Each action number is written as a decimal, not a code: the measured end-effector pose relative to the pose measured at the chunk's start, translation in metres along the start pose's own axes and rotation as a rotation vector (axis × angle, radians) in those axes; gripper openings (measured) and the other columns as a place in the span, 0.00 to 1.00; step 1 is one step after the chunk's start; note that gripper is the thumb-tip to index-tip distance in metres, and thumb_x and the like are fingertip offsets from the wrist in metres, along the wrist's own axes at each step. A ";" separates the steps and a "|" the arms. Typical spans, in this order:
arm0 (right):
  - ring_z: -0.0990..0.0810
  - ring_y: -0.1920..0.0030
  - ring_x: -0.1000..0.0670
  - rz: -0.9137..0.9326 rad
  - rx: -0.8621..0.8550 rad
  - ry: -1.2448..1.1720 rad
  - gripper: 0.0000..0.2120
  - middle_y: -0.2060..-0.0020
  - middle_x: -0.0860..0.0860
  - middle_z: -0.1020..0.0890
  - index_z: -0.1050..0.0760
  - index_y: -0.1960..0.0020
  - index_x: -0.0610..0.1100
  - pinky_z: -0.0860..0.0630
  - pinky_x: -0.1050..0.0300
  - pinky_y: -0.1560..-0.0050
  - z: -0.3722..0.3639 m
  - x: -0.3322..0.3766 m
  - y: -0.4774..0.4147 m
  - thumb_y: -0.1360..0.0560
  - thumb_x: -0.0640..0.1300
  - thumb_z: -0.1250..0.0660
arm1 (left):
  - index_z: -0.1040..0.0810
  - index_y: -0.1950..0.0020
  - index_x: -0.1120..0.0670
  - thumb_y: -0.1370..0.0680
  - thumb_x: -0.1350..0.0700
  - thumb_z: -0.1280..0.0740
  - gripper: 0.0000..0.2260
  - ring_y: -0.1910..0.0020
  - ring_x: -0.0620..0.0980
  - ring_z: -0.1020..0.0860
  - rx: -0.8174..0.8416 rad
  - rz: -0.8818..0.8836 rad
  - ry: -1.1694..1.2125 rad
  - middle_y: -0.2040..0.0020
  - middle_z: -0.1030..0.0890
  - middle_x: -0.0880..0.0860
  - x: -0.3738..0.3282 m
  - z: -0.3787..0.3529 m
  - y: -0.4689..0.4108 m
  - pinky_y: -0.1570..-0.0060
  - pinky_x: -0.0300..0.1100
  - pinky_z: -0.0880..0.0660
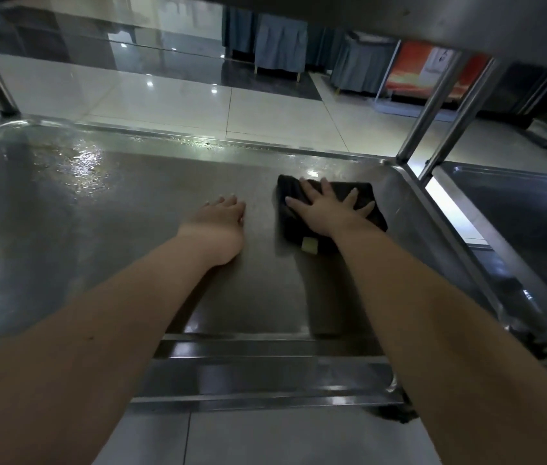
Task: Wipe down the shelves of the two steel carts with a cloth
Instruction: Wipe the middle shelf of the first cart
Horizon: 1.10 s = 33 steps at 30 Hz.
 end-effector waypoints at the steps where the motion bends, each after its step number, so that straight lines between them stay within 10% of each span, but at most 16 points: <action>1: 0.64 0.25 0.31 -0.016 -0.010 -0.004 0.36 0.21 0.57 0.59 0.57 0.25 0.69 0.67 0.23 0.35 0.001 0.002 -0.010 0.30 0.78 0.55 | 0.41 0.24 0.54 0.17 0.55 0.50 0.21 0.23 0.54 0.46 0.000 0.008 -0.007 0.21 0.46 0.54 0.000 -0.002 0.000 0.27 0.46 0.49; 14: 0.69 0.25 0.40 0.249 -0.013 0.056 0.33 0.26 0.67 0.67 0.70 0.35 0.79 0.72 0.32 0.33 -0.046 -0.072 0.170 0.38 0.83 0.66 | 0.41 0.23 0.55 0.18 0.59 0.48 0.22 0.23 0.55 0.47 0.023 0.086 -0.016 0.21 0.47 0.55 -0.012 0.008 0.002 0.26 0.48 0.48; 25: 0.62 0.25 0.32 -0.140 -0.082 -0.016 0.38 0.22 0.60 0.56 0.55 0.25 0.68 0.66 0.20 0.37 0.024 -0.097 0.000 0.31 0.79 0.55 | 0.41 0.24 0.56 0.18 0.57 0.49 0.21 0.24 0.56 0.44 -0.024 0.054 -0.075 0.22 0.44 0.55 -0.014 0.001 0.001 0.26 0.50 0.46; 33: 0.64 0.24 0.36 -0.103 -0.029 -0.010 0.37 0.22 0.62 0.59 0.59 0.26 0.71 0.67 0.25 0.33 0.008 -0.116 0.056 0.32 0.79 0.56 | 0.38 0.25 0.57 0.19 0.59 0.48 0.21 0.25 0.57 0.41 -0.040 0.063 -0.092 0.23 0.41 0.57 -0.018 0.004 0.006 0.28 0.50 0.42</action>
Point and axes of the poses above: each hand's wrist, its own y-axis away from the middle knuckle, its own z-axis out of the back of the hand, x = y × z, the point moved 2 cm from there along -y, towards the middle knuckle
